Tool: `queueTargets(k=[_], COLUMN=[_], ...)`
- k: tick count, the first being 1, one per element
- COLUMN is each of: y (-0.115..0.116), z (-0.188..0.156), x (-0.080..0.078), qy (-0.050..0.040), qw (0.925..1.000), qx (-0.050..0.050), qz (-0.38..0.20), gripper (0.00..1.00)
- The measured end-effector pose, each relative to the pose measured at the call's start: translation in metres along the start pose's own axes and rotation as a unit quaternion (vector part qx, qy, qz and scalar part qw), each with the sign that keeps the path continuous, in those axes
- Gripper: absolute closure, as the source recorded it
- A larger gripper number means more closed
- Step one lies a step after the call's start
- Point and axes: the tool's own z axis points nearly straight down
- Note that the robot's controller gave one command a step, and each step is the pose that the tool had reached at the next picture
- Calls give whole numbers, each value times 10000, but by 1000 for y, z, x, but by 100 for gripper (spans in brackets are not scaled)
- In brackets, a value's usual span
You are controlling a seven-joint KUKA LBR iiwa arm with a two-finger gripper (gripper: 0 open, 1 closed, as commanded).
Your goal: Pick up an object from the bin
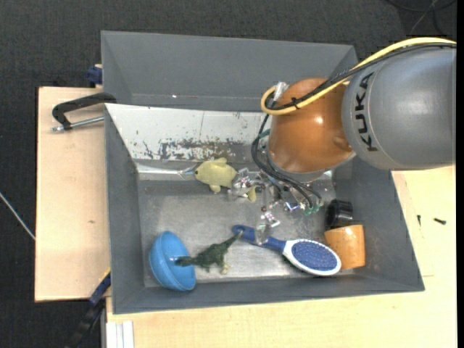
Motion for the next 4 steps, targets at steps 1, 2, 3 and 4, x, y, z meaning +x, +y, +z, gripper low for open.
queueTargets(k=[1, 2, 3, 4], y=[-20, -14, -15, -13], z=[43, 42, 41, 31], x=[12, 32, 31, 29], qy=[12, -30, -58, 13], qw=[9976, 9919, 9917, 9917], qx=[-30, -18, -12, -28], qz=[686, 1272, 1281, 1286], gripper=[0, 0, 100, 100])
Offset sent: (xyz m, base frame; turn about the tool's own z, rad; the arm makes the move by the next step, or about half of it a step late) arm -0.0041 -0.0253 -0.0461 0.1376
